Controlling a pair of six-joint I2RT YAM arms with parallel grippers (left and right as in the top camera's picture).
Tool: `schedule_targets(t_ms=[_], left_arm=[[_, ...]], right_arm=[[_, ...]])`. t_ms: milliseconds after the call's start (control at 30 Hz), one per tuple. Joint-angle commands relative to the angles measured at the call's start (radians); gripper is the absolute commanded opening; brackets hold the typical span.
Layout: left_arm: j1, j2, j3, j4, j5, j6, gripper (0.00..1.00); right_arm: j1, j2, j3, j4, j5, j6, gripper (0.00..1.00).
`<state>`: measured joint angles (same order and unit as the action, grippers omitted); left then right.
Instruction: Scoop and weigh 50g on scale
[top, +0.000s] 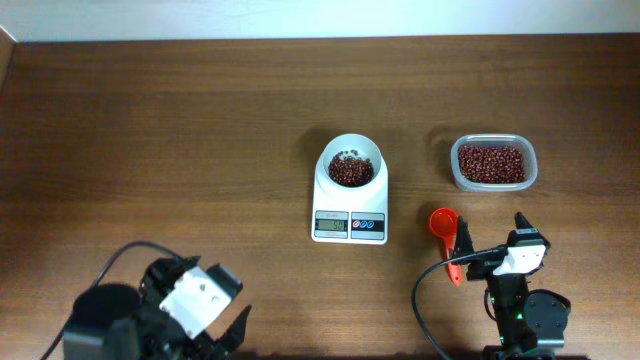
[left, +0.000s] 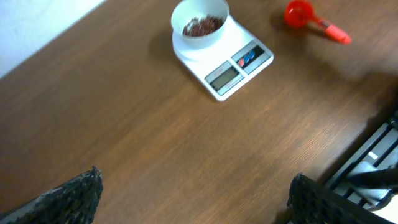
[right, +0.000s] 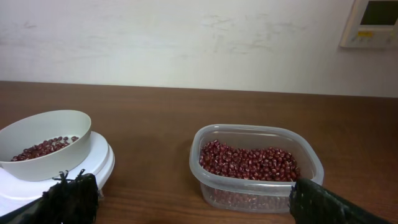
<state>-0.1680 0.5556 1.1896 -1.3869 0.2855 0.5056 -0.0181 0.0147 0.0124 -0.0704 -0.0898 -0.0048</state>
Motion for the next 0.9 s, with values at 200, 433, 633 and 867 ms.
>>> schedule_targets(t_ms=[200,433,633,867], left_arm=[[0.090,-0.235,-0.090,0.033,0.240,0.011,0.99],[0.119,-0.411,-0.324,0.279,0.330,0.011,0.99],[0.149,-0.502,-0.584,0.585,0.305,-0.127,0.99],[0.151,-0.550,-0.848,0.950,0.190,-0.345,0.99]], right_arm=[[0.006,-0.011,-0.007,-0.004,0.013,-0.007,0.99],[0.006,-0.011,-0.007,-0.004,0.013,-0.007,0.99],[0.006,-0.011,-0.007,-0.004,0.013,-0.007,0.99],[0.006,-0.011,-0.007,-0.004,0.012,-0.007,0.99]])
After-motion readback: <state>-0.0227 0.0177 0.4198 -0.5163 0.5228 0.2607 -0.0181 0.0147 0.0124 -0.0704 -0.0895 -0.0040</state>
